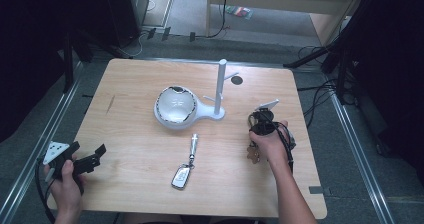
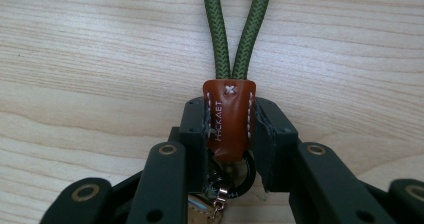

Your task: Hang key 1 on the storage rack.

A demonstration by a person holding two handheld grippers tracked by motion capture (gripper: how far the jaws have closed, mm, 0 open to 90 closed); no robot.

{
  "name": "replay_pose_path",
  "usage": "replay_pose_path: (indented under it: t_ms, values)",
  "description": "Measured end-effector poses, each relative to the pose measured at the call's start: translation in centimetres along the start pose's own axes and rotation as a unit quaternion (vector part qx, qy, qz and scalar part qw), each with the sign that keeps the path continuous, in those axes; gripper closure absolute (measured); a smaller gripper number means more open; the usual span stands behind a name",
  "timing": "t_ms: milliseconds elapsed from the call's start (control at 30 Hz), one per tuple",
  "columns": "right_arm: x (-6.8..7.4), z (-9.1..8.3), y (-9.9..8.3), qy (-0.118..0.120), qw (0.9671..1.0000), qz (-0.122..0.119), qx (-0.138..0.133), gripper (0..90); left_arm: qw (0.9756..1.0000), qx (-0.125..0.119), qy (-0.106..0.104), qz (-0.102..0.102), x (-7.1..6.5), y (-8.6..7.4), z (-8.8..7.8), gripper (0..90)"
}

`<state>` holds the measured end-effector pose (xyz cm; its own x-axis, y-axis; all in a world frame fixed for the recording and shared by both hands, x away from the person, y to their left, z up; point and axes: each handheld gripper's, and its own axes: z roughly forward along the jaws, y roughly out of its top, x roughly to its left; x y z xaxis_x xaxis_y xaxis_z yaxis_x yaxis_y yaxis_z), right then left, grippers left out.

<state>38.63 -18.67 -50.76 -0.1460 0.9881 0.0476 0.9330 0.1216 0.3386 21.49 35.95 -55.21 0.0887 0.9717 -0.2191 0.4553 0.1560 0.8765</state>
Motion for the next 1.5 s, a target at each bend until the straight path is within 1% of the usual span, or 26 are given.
replay_pose_path:
  t_ms: [33,67,100,200,233,300,333,367,467,633,800,900,933,967,1033,1067,1100,1133,1167,1233,1333,1367,1433,1500]
  values:
    - [0.0,-0.1,-0.2,0.002,1.0000,0.002,-0.006,69.8,1.0000,0.001,0.000,0.001,0.0,0.0,0.0,0.0]
    - [-0.1,-0.2,-0.3,0.008,0.9998,0.003,-0.018,69.9,1.0000,0.001,0.000,0.002,0.0,0.0,0.0,0.0]
    - [-0.1,-0.2,-0.3,0.008,0.9998,0.003,-0.018,69.9,1.0000,0.002,0.001,0.002,0.0,0.0,0.0,0.0]
    - [-0.3,-1.1,-0.6,0.021,0.9986,0.010,-0.048,69.9,1.0000,0.002,0.001,0.004,-0.1,0.0,0.0,0.0]
    - [-0.4,-1.4,-0.7,0.029,0.9974,0.007,-0.065,69.8,1.0000,0.002,0.000,0.004,-0.1,0.0,0.0,0.0]
    - [-0.5,-2.2,-0.7,0.044,0.9949,0.015,-0.090,69.8,1.0000,0.002,0.001,0.004,-0.1,0.0,0.0,0.0]
    - [-0.7,-2.9,-0.8,0.053,0.9920,0.019,-0.113,69.8,1.0000,0.002,0.000,0.004,-0.1,0.0,0.0,0.0]
    - [-0.7,-2.9,-0.8,0.053,0.9920,0.019,-0.113,69.8,1.0000,0.002,0.000,0.004,-0.1,0.0,0.0,0.0]
    - [-0.8,-3.8,-0.8,0.066,0.9886,0.030,-0.132,69.8,1.0000,0.002,0.000,0.003,0.0,0.0,0.0,0.0]
    - [-0.5,-5.0,-0.7,0.077,0.9847,0.030,-0.153,69.8,1.0000,0.003,-0.001,0.003,0.0,0.0,0.0,0.0]
    - [0.2,-6.0,-0.5,0.084,0.9787,0.020,-0.186,69.8,1.0000,0.003,-0.001,0.003,0.0,0.0,0.0,0.0]
    - [0.6,-6.6,-0.5,0.085,0.9731,0.014,-0.214,69.9,1.0000,0.003,-0.001,0.003,0.0,0.0,0.0,0.0]
    - [0.8,-7.0,-0.5,0.090,0.9679,0.011,-0.235,69.8,1.0000,0.003,-0.001,0.003,0.0,0.0,0.0,0.0]
    - [0.8,-7.0,-0.5,0.090,0.9679,0.011,-0.235,69.8,1.0000,0.003,-0.001,0.003,0.0,0.0,0.0,0.0]
    - [0.8,-7.4,-0.5,0.094,0.9628,0.005,-0.254,69.8,1.0000,0.003,-0.001,0.003,0.0,0.0,0.0,0.0]
    - [0.9,-7.6,-0.6,0.098,0.9600,0.002,-0.262,69.8,1.0000,0.003,-0.001,0.003,0.0,0.0,0.0,0.0]
    - [1.1,-7.9,-0.6,0.100,0.9552,-0.007,-0.278,69.8,1.0000,0.004,-0.001,0.004,0.0,0.0,0.0,0.0]
    - [1.1,-7.9,-0.6,0.100,0.9552,-0.007,-0.278,69.8,1.0000,0.004,-0.001,0.004,0.0,0.0,0.0,0.0]
    - [1.2,-8.1,-0.6,0.100,0.9532,-0.011,-0.285,69.8,1.0000,0.005,-0.001,0.004,0.0,0.0,0.0,0.0]
    - [1.3,-8.4,-0.7,0.101,0.9479,-0.018,-0.302,69.7,1.0000,0.004,-0.001,0.004,0.0,0.0,0.0,0.0]
    - [1.6,-8.8,-0.7,0.106,0.9416,-0.022,-0.319,69.7,1.0000,0.004,-0.001,0.004,0.0,0.0,0.0,0.0]
    - [1.7,-8.9,-0.7,0.108,0.9400,-0.023,-0.323,69.7,1.0000,0.004,-0.001,0.004,0.0,0.0,0.0,0.0]
    - [1.8,-9.0,-0.7,0.107,0.9394,-0.023,-0.325,69.7,1.0000,0.005,-0.001,0.004,0.0,0.0,0.0,0.0]
    - [1.9,-9.1,-0.6,0.110,0.9374,-0.027,-0.329,69.7,1.0000,0.004,-0.001,0.003,0.0,0.0,0.1,0.0]
